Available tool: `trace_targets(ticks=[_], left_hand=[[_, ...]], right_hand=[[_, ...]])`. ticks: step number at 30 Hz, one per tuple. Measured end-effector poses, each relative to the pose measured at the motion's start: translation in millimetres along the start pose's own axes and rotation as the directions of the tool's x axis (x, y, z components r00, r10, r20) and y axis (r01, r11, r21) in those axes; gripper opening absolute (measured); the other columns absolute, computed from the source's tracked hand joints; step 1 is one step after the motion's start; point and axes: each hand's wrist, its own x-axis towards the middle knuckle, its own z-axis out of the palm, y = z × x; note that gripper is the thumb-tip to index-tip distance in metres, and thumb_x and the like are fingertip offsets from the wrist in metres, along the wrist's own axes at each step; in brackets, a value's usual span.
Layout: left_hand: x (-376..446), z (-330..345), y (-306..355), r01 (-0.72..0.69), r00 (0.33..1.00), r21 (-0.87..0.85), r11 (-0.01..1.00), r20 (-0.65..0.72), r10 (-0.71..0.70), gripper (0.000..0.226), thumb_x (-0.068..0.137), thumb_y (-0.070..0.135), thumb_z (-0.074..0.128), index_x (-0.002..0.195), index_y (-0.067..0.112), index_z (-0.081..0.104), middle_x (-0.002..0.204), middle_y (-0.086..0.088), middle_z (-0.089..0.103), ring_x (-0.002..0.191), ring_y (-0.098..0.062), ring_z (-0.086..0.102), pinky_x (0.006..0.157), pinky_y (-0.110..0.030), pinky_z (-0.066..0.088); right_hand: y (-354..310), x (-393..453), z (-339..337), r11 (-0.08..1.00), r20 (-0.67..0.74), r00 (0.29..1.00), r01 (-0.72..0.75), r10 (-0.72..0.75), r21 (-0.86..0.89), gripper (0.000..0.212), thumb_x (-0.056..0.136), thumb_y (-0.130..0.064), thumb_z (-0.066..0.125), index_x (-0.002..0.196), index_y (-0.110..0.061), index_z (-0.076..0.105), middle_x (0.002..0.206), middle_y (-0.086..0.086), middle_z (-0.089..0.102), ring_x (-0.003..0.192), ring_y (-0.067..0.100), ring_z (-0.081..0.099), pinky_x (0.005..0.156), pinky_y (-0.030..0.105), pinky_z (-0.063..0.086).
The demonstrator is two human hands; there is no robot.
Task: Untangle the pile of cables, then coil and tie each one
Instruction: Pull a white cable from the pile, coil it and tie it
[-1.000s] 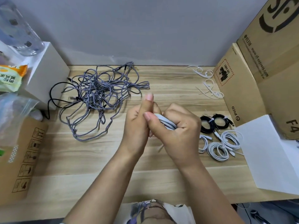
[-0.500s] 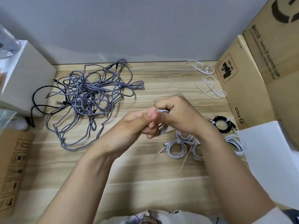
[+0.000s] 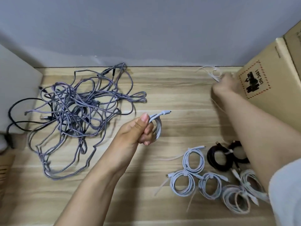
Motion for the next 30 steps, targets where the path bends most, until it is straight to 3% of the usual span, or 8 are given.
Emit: trace_targets(ticks=[8,12,15,18,21,25,27,30], left_hand=[[6.9,1.6,-6.5,0.029,0.999,-0.037,0.999,-0.016,-0.030,0.040,0.088,0.038,0.039,0.051,0.027,0.050,0.048,0.011,0.028,0.047,-0.008,0.032,0.052,-0.017,0.032],[-0.4,4.2,-5.6,0.006,1.000,-0.036,0.999,0.001,-0.006,0.040,0.089,0.039,0.038,0.053,0.025,0.049,0.049,0.011,0.029,0.050,-0.010,0.033,0.055,-0.018,0.031],[-9.4,6.9,-3.6,-0.007,1.000,-0.073,0.997,-0.022,0.005,0.040,0.088,0.041,0.038,0.053,0.027,0.050,0.050,0.011,0.032,0.049,-0.009,0.034,0.061,-0.024,0.030],[-24.0,8.2,-1.3,0.013,0.997,-0.089,0.996,-0.069,-0.019,0.039,0.088,0.050,0.046,0.060,0.023,0.046,0.051,0.010,0.034,0.051,-0.009,0.037,0.064,-0.025,0.031],[-41.2,8.2,-0.9,0.056,0.993,-0.071,0.996,-0.097,-0.063,0.030,0.081,0.045,0.044,0.069,0.018,0.039,0.054,0.009,0.036,0.055,-0.009,0.037,0.067,-0.027,0.037],[-63.1,8.0,-1.7,0.028,0.996,0.054,0.998,-0.087,-0.023,0.026,0.085,0.040,0.045,0.074,0.017,0.041,0.060,0.008,0.037,0.059,-0.006,0.036,0.073,-0.032,0.051],[-77.3,9.0,-2.3,-0.015,0.996,0.115,0.993,-0.085,0.024,0.029,0.089,0.040,0.050,0.077,0.014,0.043,0.062,0.008,0.039,0.059,-0.004,0.037,0.074,-0.033,0.052],[-89.3,11.0,-5.1,-0.035,0.995,0.169,0.985,-0.081,0.049,0.035,0.090,0.043,0.054,0.086,0.008,0.050,0.062,0.011,0.041,0.065,-0.007,0.043,0.084,-0.042,0.052]], right_hand=[[16.0,-17.9,3.4,0.981,-0.119,0.975,0.184,-0.190,-0.062,0.017,0.089,-0.013,0.060,0.101,-0.013,0.072,0.113,0.016,0.058,0.108,0.036,0.049,0.093,0.040,0.037],[7.4,-37.9,-7.5,0.953,-0.248,0.931,0.295,-0.270,0.070,0.015,0.087,-0.019,0.061,0.097,-0.019,0.073,0.106,0.009,0.060,0.104,0.028,0.052,0.091,0.034,0.028],[-1.6,-60.0,-11.4,0.888,-0.303,0.920,0.342,-0.249,0.307,0.012,0.088,-0.010,0.059,0.093,-0.013,0.070,0.104,0.008,0.058,0.092,0.018,0.053,0.074,0.022,0.031],[-11.0,-108.6,-20.7,0.693,-0.323,0.921,0.379,-0.217,0.614,0.015,0.089,-0.002,0.052,0.088,-0.015,0.058,0.093,0.001,0.059,0.078,0.010,0.052,0.070,0.022,0.040],[-18.8,-181.5,-38.8,0.306,-0.157,0.973,0.204,-0.170,0.930,0.020,0.095,-0.001,0.048,0.085,-0.018,0.050,0.082,-0.003,0.060,0.071,0.004,0.057,0.069,0.019,0.046],[-21.4,-274.6,-66.1,-0.153,0.040,0.932,-0.102,-0.361,0.983,0.005,0.087,-0.012,0.050,0.083,-0.013,0.049,0.071,0.000,0.061,0.064,0.013,0.055,0.064,0.022,0.047],[-18.1,-309.5,-73.7,-0.217,0.096,0.880,-0.218,-0.465,0.951,0.004,0.082,-0.019,0.055,0.079,-0.018,0.057,0.069,0.003,0.060,0.060,0.014,0.054,0.062,0.022,0.047],[-12.7,-335.7,-74.6,-0.170,0.125,0.805,-0.269,-0.580,0.948,0.004,0.079,-0.028,0.063,0.078,-0.024,0.062,0.071,0.003,0.061,0.063,0.013,0.055,0.063,0.022,0.048]])
